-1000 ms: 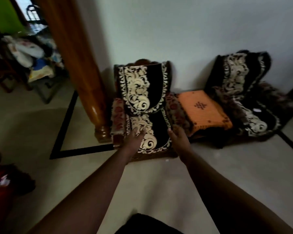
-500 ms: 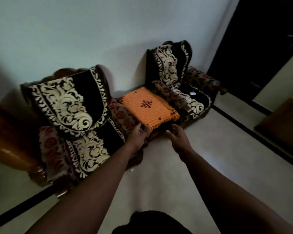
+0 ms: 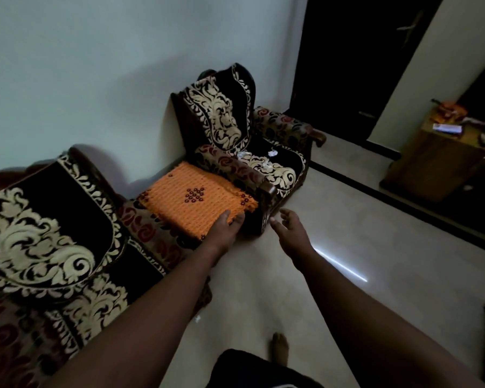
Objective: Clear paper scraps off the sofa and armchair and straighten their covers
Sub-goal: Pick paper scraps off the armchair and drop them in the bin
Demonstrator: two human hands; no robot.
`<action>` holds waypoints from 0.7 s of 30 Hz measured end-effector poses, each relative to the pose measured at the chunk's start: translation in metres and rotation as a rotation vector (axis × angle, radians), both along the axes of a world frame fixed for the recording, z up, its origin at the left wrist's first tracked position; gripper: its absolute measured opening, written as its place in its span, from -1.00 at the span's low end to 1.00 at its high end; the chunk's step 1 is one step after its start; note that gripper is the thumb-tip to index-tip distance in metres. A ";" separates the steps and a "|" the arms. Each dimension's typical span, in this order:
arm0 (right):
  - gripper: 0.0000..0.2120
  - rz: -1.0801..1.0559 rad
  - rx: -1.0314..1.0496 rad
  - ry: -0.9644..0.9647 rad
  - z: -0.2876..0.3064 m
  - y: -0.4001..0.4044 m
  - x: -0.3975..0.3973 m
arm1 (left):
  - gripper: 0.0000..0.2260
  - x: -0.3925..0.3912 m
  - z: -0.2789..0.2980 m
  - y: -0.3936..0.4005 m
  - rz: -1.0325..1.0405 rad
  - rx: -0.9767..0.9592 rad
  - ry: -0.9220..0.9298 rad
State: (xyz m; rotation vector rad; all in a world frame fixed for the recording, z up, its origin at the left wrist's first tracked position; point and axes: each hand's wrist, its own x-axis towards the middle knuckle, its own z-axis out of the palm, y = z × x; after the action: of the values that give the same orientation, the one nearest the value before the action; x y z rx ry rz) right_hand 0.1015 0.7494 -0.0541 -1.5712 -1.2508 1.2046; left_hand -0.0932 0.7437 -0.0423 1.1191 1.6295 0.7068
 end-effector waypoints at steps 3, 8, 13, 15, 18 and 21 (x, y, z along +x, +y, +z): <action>-0.47 0.008 -0.012 0.039 0.001 0.048 0.022 | -0.16 0.024 0.001 0.043 0.010 0.008 0.015; -0.55 0.021 -0.032 0.083 -0.002 0.119 0.050 | -0.21 0.051 -0.002 0.104 0.021 -0.008 0.057; -0.57 0.075 -0.064 0.118 -0.008 0.176 0.053 | -0.21 0.055 -0.007 0.154 0.019 0.012 0.112; -0.60 0.087 -0.070 0.122 -0.012 0.197 0.051 | -0.22 0.051 -0.010 0.176 0.030 0.010 0.086; -0.60 0.077 -0.091 0.120 -0.017 0.225 0.043 | -0.23 0.043 -0.013 0.207 0.027 -0.001 0.053; -0.54 0.051 -0.077 0.076 -0.019 0.255 0.029 | -0.21 0.026 -0.017 0.239 0.007 -0.011 0.042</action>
State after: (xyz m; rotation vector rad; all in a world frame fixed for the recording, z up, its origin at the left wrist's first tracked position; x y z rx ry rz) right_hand 0.1304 1.0048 -0.0732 -1.5415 -1.2152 1.3467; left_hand -0.0670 0.9832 -0.0596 1.1277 1.6711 0.6825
